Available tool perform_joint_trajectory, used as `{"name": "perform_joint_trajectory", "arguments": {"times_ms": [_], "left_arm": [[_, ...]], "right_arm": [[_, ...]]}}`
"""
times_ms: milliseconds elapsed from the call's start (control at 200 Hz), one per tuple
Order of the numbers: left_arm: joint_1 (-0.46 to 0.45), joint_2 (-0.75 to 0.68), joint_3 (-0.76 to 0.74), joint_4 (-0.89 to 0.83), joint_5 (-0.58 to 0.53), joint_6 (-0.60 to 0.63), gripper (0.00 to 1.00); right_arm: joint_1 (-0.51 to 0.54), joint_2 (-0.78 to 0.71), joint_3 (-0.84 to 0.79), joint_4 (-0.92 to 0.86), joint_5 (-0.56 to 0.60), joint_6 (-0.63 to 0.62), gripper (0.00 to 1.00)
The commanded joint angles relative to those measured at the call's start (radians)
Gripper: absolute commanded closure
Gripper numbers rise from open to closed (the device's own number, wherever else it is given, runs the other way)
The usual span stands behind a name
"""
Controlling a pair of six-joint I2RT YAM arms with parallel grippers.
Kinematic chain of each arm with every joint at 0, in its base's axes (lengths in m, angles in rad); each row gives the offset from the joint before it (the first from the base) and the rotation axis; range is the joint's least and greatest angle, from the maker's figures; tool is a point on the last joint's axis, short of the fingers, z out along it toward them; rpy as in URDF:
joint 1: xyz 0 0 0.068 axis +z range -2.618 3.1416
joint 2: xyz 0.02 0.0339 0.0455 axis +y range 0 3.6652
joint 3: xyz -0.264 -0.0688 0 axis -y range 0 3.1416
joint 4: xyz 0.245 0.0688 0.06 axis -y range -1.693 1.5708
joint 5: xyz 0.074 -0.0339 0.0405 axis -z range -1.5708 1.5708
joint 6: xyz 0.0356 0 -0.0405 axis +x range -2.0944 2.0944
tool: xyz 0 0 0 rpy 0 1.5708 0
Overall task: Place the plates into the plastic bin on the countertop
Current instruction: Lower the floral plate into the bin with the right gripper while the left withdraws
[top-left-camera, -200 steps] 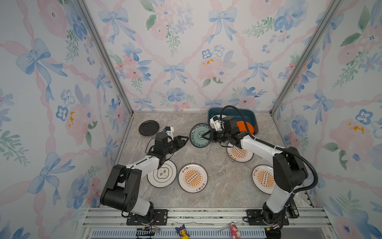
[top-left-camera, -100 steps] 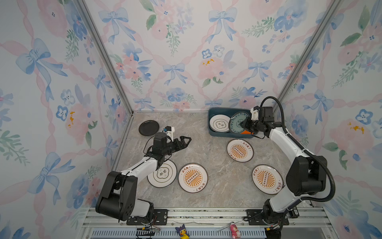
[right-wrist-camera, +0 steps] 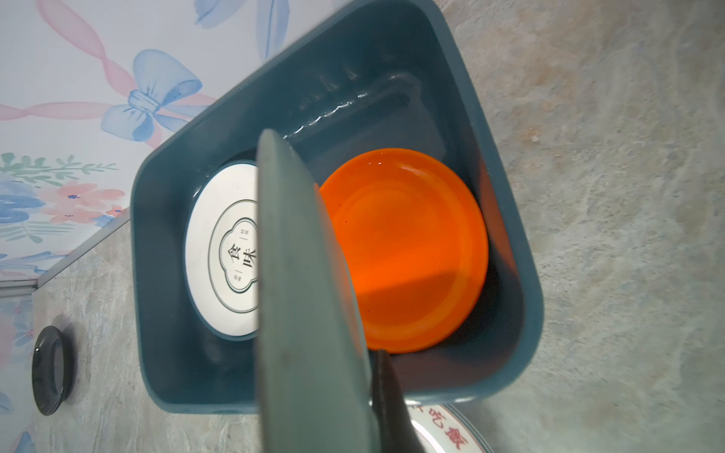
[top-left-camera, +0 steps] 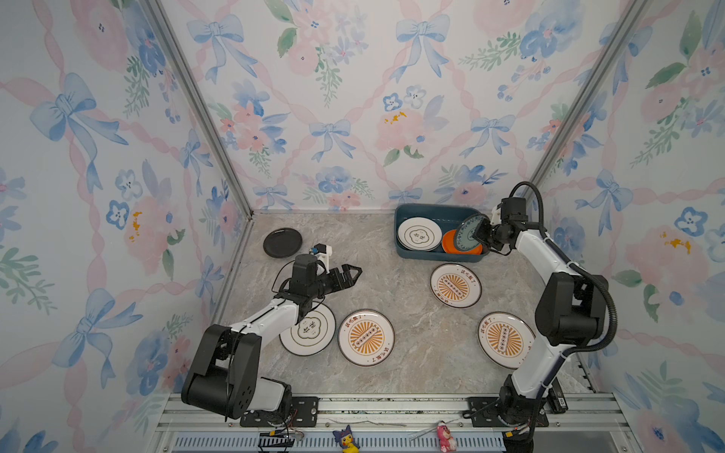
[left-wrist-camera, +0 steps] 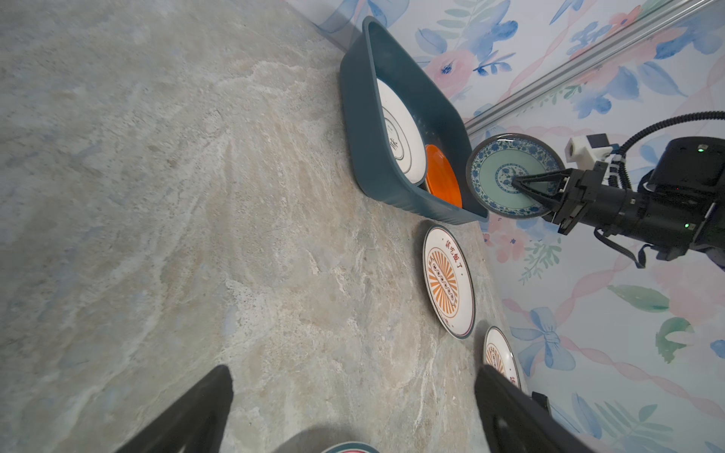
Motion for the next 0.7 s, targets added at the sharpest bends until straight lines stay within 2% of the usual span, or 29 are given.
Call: {"name": "perform_joint_trajectory", "arguments": {"times_ms": [0, 190, 325, 695], "left_arm": [[0.006, -0.009, -0.002, -0.028, -0.011, 0.041, 0.02], [0.011, -0.009, 0.004, -0.035, -0.011, 0.044, 0.02], [0.014, -0.001, 0.009, -0.037, -0.013, 0.043, 0.02], [0.012, 0.019, 0.024, -0.039, -0.008, 0.041, 0.02]], "right_arm": [[-0.017, 0.057, 0.062, -0.002, -0.032, 0.017, 1.00], [-0.030, 0.128, 0.079, 0.030, -0.088, 0.063, 1.00], [-0.037, 0.155, 0.067, 0.058, -0.115, 0.087, 0.95], [-0.055, 0.209, 0.062, 0.064, -0.141, 0.100, 0.91]]}}
